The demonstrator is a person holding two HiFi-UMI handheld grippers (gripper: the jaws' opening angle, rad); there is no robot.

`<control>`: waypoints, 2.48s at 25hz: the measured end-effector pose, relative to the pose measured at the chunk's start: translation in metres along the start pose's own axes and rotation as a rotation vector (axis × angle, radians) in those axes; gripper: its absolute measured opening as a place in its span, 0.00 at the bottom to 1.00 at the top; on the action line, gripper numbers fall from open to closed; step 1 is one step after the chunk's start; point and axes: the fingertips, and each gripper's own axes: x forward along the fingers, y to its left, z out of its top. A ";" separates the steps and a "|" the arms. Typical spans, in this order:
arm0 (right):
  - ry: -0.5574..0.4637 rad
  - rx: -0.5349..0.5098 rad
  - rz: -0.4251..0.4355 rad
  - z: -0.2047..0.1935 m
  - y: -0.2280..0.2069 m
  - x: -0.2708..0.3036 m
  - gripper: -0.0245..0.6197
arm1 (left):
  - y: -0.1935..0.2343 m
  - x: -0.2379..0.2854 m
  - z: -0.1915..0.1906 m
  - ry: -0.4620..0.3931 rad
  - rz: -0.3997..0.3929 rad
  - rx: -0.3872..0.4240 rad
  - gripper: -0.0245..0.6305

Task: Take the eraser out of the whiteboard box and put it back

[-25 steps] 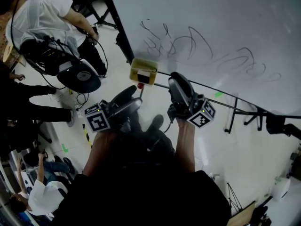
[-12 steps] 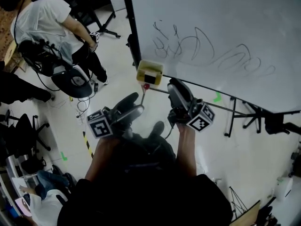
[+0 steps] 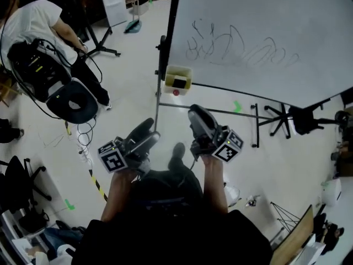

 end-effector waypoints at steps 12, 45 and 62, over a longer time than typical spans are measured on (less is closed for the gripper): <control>-0.029 0.023 -0.179 -0.062 0.105 -0.044 0.23 | -0.056 -0.096 -0.038 0.035 -0.116 -0.086 0.69; -0.047 0.148 -0.097 -0.054 0.161 -0.146 0.23 | -0.128 -0.082 -0.149 0.061 -0.075 -0.022 0.69; -0.081 0.217 0.075 -0.072 0.196 -0.206 0.22 | -0.159 -0.106 -0.224 0.083 0.066 0.063 0.69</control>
